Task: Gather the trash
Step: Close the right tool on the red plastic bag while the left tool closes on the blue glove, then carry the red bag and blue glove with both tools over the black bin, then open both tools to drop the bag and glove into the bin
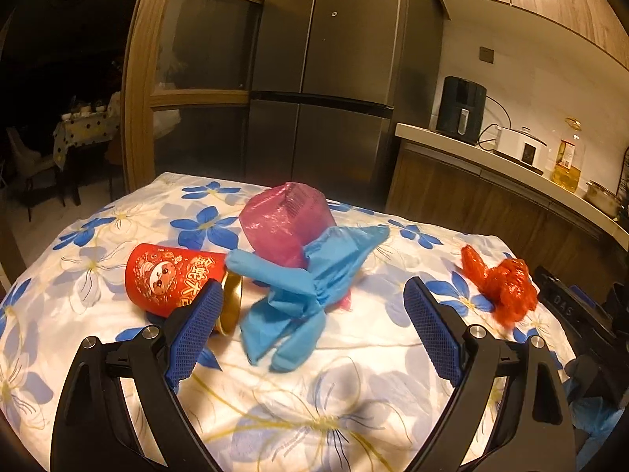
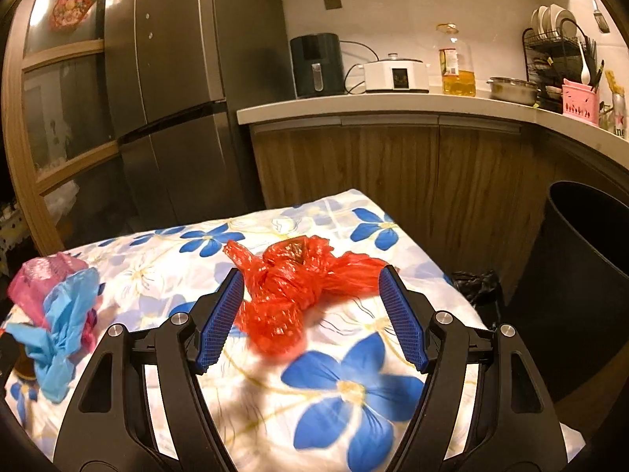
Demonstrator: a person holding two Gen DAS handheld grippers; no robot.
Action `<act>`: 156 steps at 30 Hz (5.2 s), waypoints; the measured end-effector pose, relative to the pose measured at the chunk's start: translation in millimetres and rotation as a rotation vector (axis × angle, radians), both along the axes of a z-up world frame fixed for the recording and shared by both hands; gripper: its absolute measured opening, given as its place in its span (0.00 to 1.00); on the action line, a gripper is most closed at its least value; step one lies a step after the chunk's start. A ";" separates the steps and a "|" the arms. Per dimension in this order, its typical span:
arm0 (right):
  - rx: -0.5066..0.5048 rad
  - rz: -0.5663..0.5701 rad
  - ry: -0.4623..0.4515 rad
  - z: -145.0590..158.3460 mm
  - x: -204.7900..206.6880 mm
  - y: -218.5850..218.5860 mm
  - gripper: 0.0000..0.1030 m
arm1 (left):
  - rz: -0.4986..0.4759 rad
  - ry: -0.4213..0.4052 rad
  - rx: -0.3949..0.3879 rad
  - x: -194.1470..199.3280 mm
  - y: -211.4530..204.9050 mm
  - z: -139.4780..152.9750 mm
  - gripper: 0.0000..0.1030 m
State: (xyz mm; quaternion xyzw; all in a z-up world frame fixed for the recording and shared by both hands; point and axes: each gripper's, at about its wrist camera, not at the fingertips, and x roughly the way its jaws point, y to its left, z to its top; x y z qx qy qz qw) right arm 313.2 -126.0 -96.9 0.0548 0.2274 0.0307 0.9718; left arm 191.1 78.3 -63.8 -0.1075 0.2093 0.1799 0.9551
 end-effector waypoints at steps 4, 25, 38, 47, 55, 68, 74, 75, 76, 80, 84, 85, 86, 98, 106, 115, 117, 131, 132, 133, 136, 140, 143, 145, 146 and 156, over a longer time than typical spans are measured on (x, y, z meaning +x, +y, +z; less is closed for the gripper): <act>0.004 -0.002 0.032 -4.2 13.3 7.9 0.68 | 0.011 0.014 -0.021 8.6 9.6 -3.6 0.87; -0.017 0.036 0.046 -10.5 11.6 14.8 0.00 | 0.002 0.048 0.028 22.4 -2.0 -4.8 0.87; 0.004 0.083 -0.044 10.7 -30.3 4.5 0.00 | 0.035 0.179 -0.163 45.4 36.4 -29.5 0.54; 0.023 0.082 -0.033 10.6 -31.5 -7.5 0.00 | -0.020 0.163 -0.230 39.2 38.8 -32.5 0.05; 0.031 0.068 -0.006 3.4 -20.0 -9.8 0.69 | -0.082 0.041 -0.231 -2.2 28.6 -5.7 0.03; -0.017 0.019 0.175 -30.1 30.9 3.2 0.49 | -0.154 -0.110 -0.152 -35.9 11.2 37.2 0.03; 0.012 0.041 0.188 -32.0 32.1 -0.4 0.15 | -0.159 -0.119 -0.153 -36.6 11.6 39.7 0.03; 0.015 0.044 0.173 -28.4 28.7 -1.3 0.12 | -0.161 -0.118 -0.153 -36.1 11.5 39.6 0.03; 0.017 0.047 0.151 -23.7 23.6 -2.2 0.11 | -0.162 -0.117 -0.150 -35.9 10.9 39.7 0.03; 0.032 0.071 0.071 -2.6 -2.3 -8.4 0.09 | -0.168 -0.116 -0.141 -36.1 8.1 40.1 0.03; 0.061 0.089 0.012 19.6 -28.1 -22.3 0.09 | -0.183 -0.113 -0.134 -34.0 -1.4 42.6 0.03; 0.070 0.090 -0.001 24.7 -35.2 -27.1 0.09 | -0.189 -0.112 -0.133 -33.5 -3.5 42.8 0.03; 0.076 0.091 -0.014 29.1 -42.2 -31.6 0.09 | -0.196 -0.109 -0.129 -32.3 -8.3 43.7 0.03; 0.063 0.077 -0.090 54.9 -98.5 -84.8 0.09 | -0.308 -0.083 -0.061 -13.1 -85.9 54.9 0.03; 0.063 -0.002 -0.137 71.7 -117.7 -138.0 0.09 | -0.397 -0.088 -0.024 -1.3 -143.5 66.2 0.03; 0.057 -0.103 -0.170 81.1 -130.6 -194.0 0.09 | -0.503 -0.090 0.007 14.7 -206.5 74.2 0.03; 0.057 -0.123 -0.173 82.3 -132.5 -205.8 0.09 | -0.529 -0.092 0.015 18.2 -220.4 75.5 0.03; 0.065 -0.281 -0.160 80.6 -129.3 -283.6 0.09 | -0.698 -0.114 0.040 49.4 -318.7 86.5 0.03; 0.067 -0.285 -0.156 79.4 -127.7 -286.5 0.09 | -0.706 -0.111 0.040 52.1 -324.3 86.5 0.03; 0.067 -0.288 -0.152 78.7 -125.7 -288.2 0.09 | -0.716 -0.108 0.039 54.7 -329.2 85.8 0.03; 0.064 -0.291 -0.141 76.1 -120.7 -292.3 0.09 | -0.748 -0.106 0.048 62.5 -348.2 83.2 0.03; 0.054 -0.291 -0.120 70.3 -112.7 -296.9 0.09 | -0.786 -0.092 0.045 72.3 -364.0 77.5 0.03; 0.053 -0.290 -0.109 66.1 -108.3 -299.6 0.10 | -0.811 -0.080 0.043 78.9 -372.1 71.6 0.03; 0.061 -0.289 -0.099 63.6 -104.2 -302.4 0.10 | -0.828 -0.072 0.045 81.5 -377.7 67.2 0.03; 0.067 -0.287 -0.096 62.6 -102.3 -304.1 0.10 | -0.831 -0.070 0.048 82.8 -379.9 64.8 0.03; 0.082 -0.269 -0.056 52.7 -90.0 -308.5 0.22 | -0.884 -0.027 0.063 95.2 -391.2 54.9 0.03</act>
